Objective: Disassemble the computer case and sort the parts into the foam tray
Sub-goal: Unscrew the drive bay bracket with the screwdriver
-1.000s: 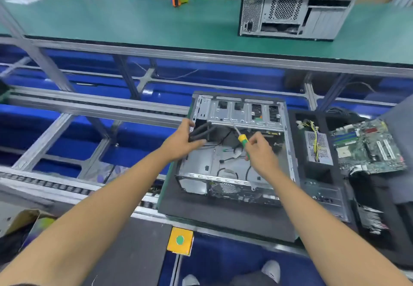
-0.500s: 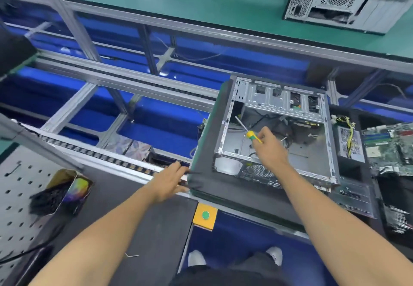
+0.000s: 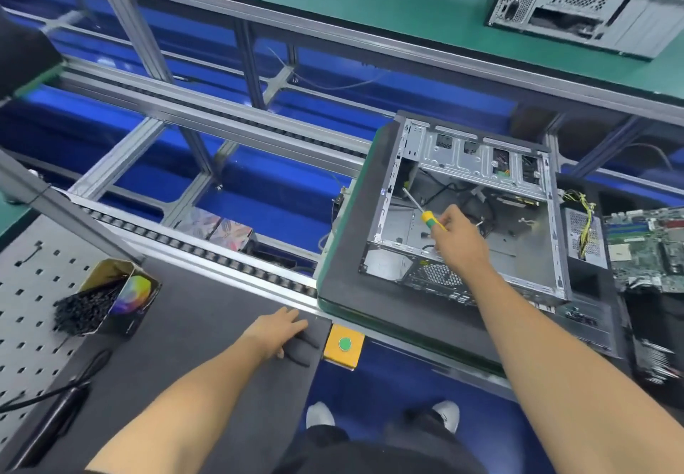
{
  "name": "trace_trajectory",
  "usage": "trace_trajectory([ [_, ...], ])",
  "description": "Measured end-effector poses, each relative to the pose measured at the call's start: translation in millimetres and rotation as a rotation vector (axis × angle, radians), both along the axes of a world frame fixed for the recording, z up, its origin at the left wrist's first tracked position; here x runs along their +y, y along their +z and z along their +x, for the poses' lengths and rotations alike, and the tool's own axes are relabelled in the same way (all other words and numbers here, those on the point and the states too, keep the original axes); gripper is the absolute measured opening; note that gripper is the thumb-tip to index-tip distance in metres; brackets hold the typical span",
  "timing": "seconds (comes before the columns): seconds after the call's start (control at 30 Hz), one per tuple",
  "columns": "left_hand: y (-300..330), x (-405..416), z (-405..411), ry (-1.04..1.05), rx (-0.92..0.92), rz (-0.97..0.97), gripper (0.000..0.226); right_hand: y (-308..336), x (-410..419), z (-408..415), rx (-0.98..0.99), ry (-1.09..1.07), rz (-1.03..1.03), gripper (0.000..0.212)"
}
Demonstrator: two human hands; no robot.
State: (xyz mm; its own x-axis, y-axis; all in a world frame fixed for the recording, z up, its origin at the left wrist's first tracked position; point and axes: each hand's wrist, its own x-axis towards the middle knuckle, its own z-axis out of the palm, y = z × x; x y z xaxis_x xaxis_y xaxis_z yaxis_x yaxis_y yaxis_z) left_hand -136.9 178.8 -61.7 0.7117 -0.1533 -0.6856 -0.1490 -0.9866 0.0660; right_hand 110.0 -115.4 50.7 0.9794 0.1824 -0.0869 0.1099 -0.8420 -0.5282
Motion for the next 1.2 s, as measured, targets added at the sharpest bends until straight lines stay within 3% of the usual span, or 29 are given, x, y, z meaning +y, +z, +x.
trace_trajectory([
  [0.1,25.9,7.3,23.3,-0.156,-0.028,-0.059,0.045,-0.1,-1.4,-0.2,0.006,-0.003,0.013,0.025],
  [0.17,49.6,9.5,44.2,-0.346,-0.439,-0.177,0.025,2.7,-1.5,-1.2,0.002,-0.006,0.04,0.027],
  [0.27,78.5,4.6,85.2,-0.509,-1.09,-0.346,0.017,8.3,0.1,-3.1,-0.016,0.0,0.064,0.032],
  [0.33,101.1,-11.7,122.9,-0.394,-1.331,-0.426,0.012,9.6,0.1,-3.2,0.001,0.001,0.089,0.023],
  [0.4,126.2,-36.9,164.4,-0.133,-1.425,-0.533,0.007,12.4,-0.7,-3.4,0.035,-0.023,0.152,0.018],
  [0.5,159.3,-73.6,222.6,0.126,-1.287,-0.6,0.01,20.7,-4.5,-1.0,0.061,-0.081,0.288,0.024],
  [0.63,169.7,-105.4,279.5,0.009,-0.833,-0.336,0.038,34.9,-22.2,16.9,0.019,-0.084,0.322,0.009],
  [0.73,166.7,-131.5,298.6,-0.004,-0.699,-0.178,0.012,56.8,-39.5,36.1,-0.047,-0.097,0.328,0.02],
  [0.8,162.8,-148.7,308.5,0.035,-0.684,-0.14,0.007,72.7,-48.9,54.7,-0.086,-0.101,0.361,0.024],
  [0.97,155.6,-191.5,339.8,0.108,-0.683,-0.372,0.028,101.7,-70.6,109.4,-0.109,-0.089,0.544,0.016],
  [1.03,158.5,-208.6,358.4,0.139,-0.68,-0.427,0.035,113.7,-76.0,132.2,-0.135,-0.09,0.466,0.02],
  [1.2,163.4,-222.3,399.8,0.213,-0.707,-0.71,0.02,139.2,-85.4,189.9,-0.247,-0.075,0.225,0.025],
])
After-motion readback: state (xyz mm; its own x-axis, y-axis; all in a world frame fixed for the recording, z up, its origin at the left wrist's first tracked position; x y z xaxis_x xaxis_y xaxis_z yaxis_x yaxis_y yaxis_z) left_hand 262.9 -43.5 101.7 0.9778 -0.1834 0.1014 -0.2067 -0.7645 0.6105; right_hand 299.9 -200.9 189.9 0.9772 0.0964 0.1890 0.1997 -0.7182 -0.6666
